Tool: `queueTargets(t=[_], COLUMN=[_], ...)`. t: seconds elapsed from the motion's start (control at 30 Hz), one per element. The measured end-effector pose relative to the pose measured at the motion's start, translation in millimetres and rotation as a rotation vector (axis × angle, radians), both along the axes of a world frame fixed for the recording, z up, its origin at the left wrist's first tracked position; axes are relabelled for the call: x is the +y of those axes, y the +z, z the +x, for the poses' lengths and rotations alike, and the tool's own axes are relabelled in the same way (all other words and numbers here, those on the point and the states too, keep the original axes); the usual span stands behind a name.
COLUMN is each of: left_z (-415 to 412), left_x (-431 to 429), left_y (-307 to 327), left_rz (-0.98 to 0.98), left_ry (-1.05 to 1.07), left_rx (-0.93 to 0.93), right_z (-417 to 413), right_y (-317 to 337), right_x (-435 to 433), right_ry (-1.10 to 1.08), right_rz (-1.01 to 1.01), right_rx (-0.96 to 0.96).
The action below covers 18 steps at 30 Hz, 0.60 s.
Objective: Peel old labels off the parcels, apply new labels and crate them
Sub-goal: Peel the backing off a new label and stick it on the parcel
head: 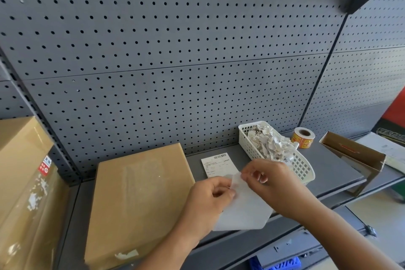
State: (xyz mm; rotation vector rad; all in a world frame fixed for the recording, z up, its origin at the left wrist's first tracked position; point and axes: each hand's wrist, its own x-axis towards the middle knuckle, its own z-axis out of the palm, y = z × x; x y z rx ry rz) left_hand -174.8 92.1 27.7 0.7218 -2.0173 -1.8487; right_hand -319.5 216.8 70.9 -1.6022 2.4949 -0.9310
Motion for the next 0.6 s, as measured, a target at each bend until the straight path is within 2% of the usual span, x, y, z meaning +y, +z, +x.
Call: queueTargets(t=[0.13, 0.27, 0.33, 0.47, 0.6], left_z=[0, -2, -7, -18, -20], left_x=[-3, -2, -3, -5, -6], left_y=[-3, 9, 14, 12, 1], left_rz=[0.044, 0.269, 0.319, 0.202, 0.119], left_ry=[-0.038, -0.079, -0.089, -0.046, 0.003], left_rx=[-0.071, 0.002, 0.032, 0.034, -0.005], right_z=[-8, -3, 3, 8, -3], right_y=[10, 19, 22, 23, 20], right_x=[0, 0, 1, 2, 2], right_ry=[-0.133, -0.066, -0.006, 0.017, -0.086], right_rz=[-0.100, -0.103, -0.073, -0.062, -0.078], right_rx=[-0.197, -0.260, -0.270, -0.242, -0.219])
